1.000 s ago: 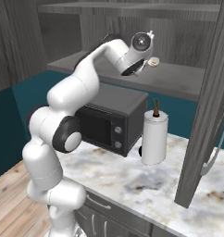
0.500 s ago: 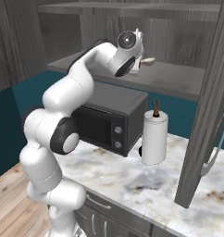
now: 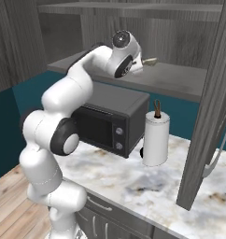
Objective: Organize the utensils by type. Pick up the wooden spoons from the counter and place them in the open cabinet. Then pick up the metallic utensils from the counter and place them in the open drawer.
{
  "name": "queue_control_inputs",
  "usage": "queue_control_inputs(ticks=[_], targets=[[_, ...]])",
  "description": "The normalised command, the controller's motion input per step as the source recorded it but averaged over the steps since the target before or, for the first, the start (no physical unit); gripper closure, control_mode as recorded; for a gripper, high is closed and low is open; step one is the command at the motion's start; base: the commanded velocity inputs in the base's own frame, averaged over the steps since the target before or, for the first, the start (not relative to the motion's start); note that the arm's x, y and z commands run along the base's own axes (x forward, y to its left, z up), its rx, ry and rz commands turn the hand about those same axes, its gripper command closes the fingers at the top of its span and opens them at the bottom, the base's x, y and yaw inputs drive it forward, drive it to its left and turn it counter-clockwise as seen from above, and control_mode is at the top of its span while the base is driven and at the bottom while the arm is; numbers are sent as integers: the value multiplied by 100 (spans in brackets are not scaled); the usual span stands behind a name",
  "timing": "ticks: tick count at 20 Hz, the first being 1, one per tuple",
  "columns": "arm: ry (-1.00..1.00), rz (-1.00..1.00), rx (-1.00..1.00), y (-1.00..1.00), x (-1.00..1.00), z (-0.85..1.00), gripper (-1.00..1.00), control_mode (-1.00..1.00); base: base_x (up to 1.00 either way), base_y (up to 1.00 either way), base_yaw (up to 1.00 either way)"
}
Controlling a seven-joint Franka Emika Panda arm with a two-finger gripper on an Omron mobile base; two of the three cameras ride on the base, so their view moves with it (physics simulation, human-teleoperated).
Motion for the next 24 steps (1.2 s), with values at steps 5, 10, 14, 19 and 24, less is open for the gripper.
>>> queue_control_inputs(ticks=[5, 10, 14, 19, 24], targets=[[10, 22, -29, -57, -45, -15, -100, -100, 0, 0, 0], [-2, 17, -6, -24, -38, -25, -100, -100, 0, 0, 0], [-19, 4, -1, 0, -3, -34, -100, -100, 0, 0, 0], [-31, 4, 0, -3, -76, -1, -100, -100, 0, 0, 0], [-13, 8, -11, -4, -100, 0, -100, -100, 0, 0, 0]])
